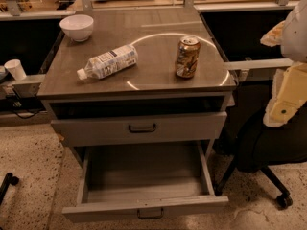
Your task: Place orange can into middle drawer
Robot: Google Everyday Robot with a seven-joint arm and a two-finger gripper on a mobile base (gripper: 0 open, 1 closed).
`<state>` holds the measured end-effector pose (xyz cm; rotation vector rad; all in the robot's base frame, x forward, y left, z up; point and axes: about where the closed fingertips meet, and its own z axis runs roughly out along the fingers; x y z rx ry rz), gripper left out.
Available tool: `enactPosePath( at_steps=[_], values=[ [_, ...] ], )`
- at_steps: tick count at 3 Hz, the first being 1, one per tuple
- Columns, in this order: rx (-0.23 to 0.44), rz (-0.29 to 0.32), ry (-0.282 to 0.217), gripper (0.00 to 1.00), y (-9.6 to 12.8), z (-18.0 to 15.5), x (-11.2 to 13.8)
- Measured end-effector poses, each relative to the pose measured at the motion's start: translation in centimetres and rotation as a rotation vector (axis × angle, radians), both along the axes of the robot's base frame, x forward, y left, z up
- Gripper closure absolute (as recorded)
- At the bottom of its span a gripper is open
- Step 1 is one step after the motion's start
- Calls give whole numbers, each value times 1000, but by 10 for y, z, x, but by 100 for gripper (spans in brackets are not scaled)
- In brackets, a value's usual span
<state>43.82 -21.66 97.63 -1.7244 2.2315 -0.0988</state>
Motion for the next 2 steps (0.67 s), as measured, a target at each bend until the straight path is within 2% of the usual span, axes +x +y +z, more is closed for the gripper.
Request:
enactPosePath(
  at_steps=[1,2],
  values=[
    [0,0,0,0,0,0,0],
    [73,30,1,0,2,-4,17]
  ],
)
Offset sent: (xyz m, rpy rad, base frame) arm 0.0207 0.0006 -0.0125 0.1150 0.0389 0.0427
